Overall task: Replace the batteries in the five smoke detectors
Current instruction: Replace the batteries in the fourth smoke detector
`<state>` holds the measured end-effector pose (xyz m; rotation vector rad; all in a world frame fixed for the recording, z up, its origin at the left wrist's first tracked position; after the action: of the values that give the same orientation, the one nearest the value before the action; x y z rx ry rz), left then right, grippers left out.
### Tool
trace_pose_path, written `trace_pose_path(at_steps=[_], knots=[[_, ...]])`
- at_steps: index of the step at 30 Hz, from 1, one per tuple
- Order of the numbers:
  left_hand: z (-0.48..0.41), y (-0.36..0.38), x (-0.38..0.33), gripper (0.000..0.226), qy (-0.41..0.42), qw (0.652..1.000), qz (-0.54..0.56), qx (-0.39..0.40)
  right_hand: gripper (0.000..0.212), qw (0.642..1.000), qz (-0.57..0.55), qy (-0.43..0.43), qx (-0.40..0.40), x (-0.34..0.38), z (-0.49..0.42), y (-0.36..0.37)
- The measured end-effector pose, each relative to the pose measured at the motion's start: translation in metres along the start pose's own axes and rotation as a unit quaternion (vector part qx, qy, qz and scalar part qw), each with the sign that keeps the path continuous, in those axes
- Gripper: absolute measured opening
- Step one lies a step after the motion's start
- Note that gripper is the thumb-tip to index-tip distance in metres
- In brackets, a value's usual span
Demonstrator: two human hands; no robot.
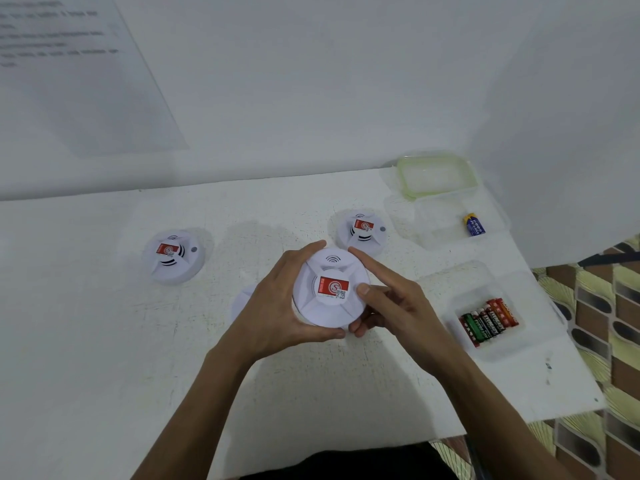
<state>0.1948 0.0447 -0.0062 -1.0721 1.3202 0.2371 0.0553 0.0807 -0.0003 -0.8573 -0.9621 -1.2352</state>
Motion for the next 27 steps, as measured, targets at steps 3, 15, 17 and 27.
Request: trace_pose_path(at_steps=[3, 15, 17, 27], knots=[[0.0, -0.003, 0.0, 0.089, -0.023, 1.0, -0.005, -0.013, 0.043, 1.0, 0.001, 0.002, -0.004, -0.003, 0.0, -0.001], [0.001, -0.012, -0.008, 0.111, -0.007, 0.996, -0.074, -0.051, 0.048, 1.0, -0.018, 0.003, 0.004, -0.003, 0.001, 0.0], [0.001, -0.012, -0.008, 0.111, -0.01, 0.996, -0.069, -0.05, 0.047, 1.0, -0.017, 0.004, 0.002, -0.004, 0.0, 0.0], [0.005, -0.009, 0.002, 0.102, -0.005, 0.999, 0.037, -0.038, 0.053, 1.0, 0.008, 0.017, 0.017, 0.002, 0.004, -0.002]])
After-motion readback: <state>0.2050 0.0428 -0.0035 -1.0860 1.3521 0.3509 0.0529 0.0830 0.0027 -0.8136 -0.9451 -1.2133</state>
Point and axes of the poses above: each hand's wrist, its own z-axis away from the middle knuckle, its own y-axis out of the palm, x = y × z, the point moved 9 cm from there along -z, towards the middle knuckle, and after that the axes turned 13 degrees about y, right-handed, at the moved point
